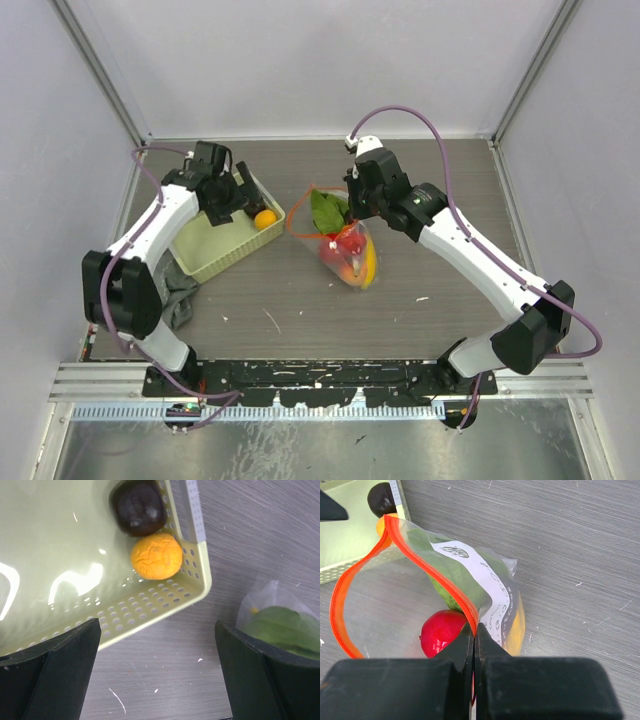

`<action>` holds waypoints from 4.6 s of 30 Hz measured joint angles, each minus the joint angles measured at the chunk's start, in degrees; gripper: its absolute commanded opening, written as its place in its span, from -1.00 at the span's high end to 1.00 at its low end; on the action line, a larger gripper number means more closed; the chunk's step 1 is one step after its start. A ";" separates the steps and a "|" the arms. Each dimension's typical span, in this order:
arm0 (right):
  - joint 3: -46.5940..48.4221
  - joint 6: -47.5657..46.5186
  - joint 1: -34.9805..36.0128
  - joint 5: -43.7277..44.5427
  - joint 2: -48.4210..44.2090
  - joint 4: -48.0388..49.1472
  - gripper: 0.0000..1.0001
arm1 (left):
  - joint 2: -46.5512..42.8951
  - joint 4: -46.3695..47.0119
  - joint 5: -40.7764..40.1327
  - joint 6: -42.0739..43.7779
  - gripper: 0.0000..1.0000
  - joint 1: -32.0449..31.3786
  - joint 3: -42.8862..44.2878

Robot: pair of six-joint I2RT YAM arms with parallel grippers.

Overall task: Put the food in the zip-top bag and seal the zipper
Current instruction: Pick up the fake fruit from the bin, then place the fake fruit in the zipper food storage bag.

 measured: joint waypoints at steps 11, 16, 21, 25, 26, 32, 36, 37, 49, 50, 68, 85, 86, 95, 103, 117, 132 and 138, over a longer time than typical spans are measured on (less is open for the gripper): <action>-0.37 -0.02 0.00 -0.94 -0.24 0.28 0.99 | 13.90 4.85 7.41 -0.20 -0.86 2.82 -0.33; -0.72 -0.22 0.00 -1.07 -0.52 0.48 0.99 | 18.73 5.51 9.68 -0.24 -0.83 2.82 0.48; -0.79 -0.66 0.00 -1.07 -0.52 0.61 0.99 | 21.29 6.25 10.73 -0.26 -0.84 2.82 2.34; -0.83 -0.85 0.00 -1.09 -0.52 0.63 0.99 | 23.23 6.69 10.78 -0.26 -0.81 2.82 3.65; -0.83 -0.87 0.00 -1.09 -0.52 0.66 0.99 | 23.56 6.71 10.75 -0.26 -0.78 2.82 3.76; -0.87 -0.90 0.00 -1.11 -0.52 0.66 0.99 | 24.57 6.78 10.25 -0.39 -0.53 2.93 4.50; -1.01 -0.87 0.00 -1.33 -0.52 0.70 0.99 | 24.57 6.95 9.42 -0.22 -0.23 2.93 4.52; -1.03 -0.87 0.00 -1.36 -0.52 0.70 0.99 | 24.57 6.93 9.05 -0.13 -0.17 2.93 4.52; -1.05 -0.17 0.00 -2.93 -0.52 0.70 0.99 | 18.60 6.40 6.64 0.00 0.04 2.93 0.37; -1.05 -0.09 0.00 -3.04 -0.52 0.70 0.99 | 17.57 6.16 6.51 -0.02 0.03 2.93 0.11; -1.36 2.25 0.00 -5.40 -0.52 1.33 0.99 | -8.81 1.86 5.70 -0.20 0.02 -0.42 -3.87; -2.23 4.09 0.00 -9.11 -1.38 1.60 0.99 | -23.52 1.55 -1.99 -0.98 0.02 -21.40 -3.96; -2.36 4.13 0.00 -9.40 -1.49 1.64 0.99 | -23.58 2.01 -2.64 -0.81 0.01 -22.67 -3.96; -2.86 4.55 0.00 -10.95 -1.86 1.95 0.99 | -20.90 7.17 -7.87 3.52 -0.07 -31.30 -4.00; -3.28 4.52 0.00 -11.78 -2.69 1.95 0.99 | -14.47 12.66 -11.65 8.26 -0.11 -34.58 -4.90; -3.34 4.50 0.00 -12.48 -2.69 1.95 0.99 | -6.21 14.99 -16.06 10.86 -0.56 -35.39 -5.27; -3.65 4.50 0.00 -12.81 -2.69 2.01 0.99 | -8.85 15.02 -17.09 10.93 -0.72 -35.43 -5.29; -4.33 4.50 0.00 -12.87 -2.71 2.82 0.99 | -14.53 14.38 -19.93 11.34 -0.92 -35.28 -6.01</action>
